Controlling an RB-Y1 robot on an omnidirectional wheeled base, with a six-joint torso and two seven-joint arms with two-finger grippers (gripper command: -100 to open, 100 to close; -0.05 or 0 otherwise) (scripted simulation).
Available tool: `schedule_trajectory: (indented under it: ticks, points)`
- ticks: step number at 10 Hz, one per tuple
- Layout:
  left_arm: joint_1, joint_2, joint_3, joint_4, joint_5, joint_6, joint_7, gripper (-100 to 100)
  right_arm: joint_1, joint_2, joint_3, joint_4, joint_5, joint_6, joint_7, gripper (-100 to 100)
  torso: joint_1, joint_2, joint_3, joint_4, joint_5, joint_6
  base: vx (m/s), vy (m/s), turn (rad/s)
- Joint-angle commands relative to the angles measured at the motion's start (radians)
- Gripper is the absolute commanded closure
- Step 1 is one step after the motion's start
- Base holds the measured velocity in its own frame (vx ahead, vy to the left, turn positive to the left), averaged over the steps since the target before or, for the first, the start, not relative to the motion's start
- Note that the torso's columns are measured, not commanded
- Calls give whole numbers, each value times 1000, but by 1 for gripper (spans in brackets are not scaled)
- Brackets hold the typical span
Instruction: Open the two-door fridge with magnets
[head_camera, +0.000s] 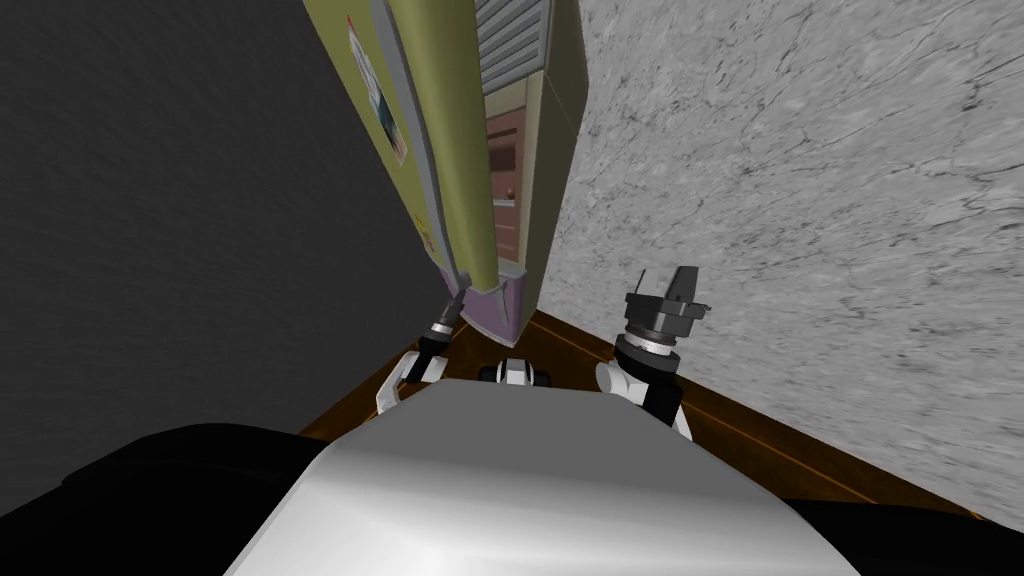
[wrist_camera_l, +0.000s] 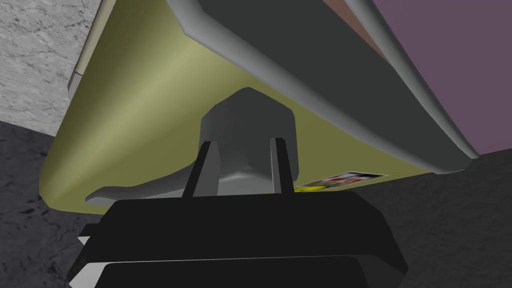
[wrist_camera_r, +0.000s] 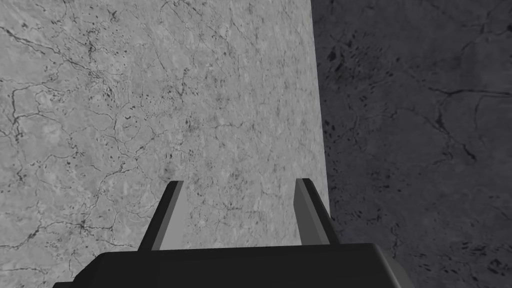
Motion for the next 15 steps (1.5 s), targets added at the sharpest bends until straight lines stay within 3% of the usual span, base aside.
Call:
schedule_trajectory:
  ticks: [1,2,4,5,6,8,9,11,12,14,15]
  points:
    - [3,48,-17,-47,9,-23,29,100,0,0,0,0,0,0,0,0,13,6,4,2,4,-2,-149,372,-155]
    - [3,48,-17,-47,9,-23,29,100,0,0,0,0,0,0,0,0,17,8,6,3,6,-4,-167,270,-50]
    - [24,88,-44,-73,14,-37,52,100,0,0,0,0,0,0,0,0,0,8,4,3,1,-3,-178,284,-73]
    - [35,80,-51,-48,9,-22,45,100,0,0,0,0,0,0,0,0,-2,7,4,2,0,-1,-68,153,-29]
    - [-10,98,-11,3,-30,-69,98,100,0,0,0,0,0,0,0,0,-13,1,2,-4,0,0,-165,151,-231]
    - [-27,98,-11,45,-30,-69,106,100,0,0,0,0,0,0,0,0,-4,5,6,-7,5,0,-141,149,-104]
    - [-67,113,32,85,-68,-114,153,100,0,0,0,0,0,0,0,0,-6,2,5,-9,6,-1,-157,115,-208]
    - [-94,113,32,136,-68,-114,164,100,0,0,0,0,0,0,0,0,-1,5,6,-6,5,0,-120,103,-73]
    - [-130,127,74,166,-107,-159,211,100,0,0,0,0,0,0,0,0,-3,1,4,-9,6,-1,-167,125,-218]
    - [-161,127,75,229,-107,-159,221,100,0,0,0,0,0,0,0,0,3,2,4,-5,6,0,-132,122,-87]
    - [-196,142,114,255,-146,-205,273,100,0,0,0,0,0,0,0,0,0,-3,1,-8,5,-1,-170,145,-208]
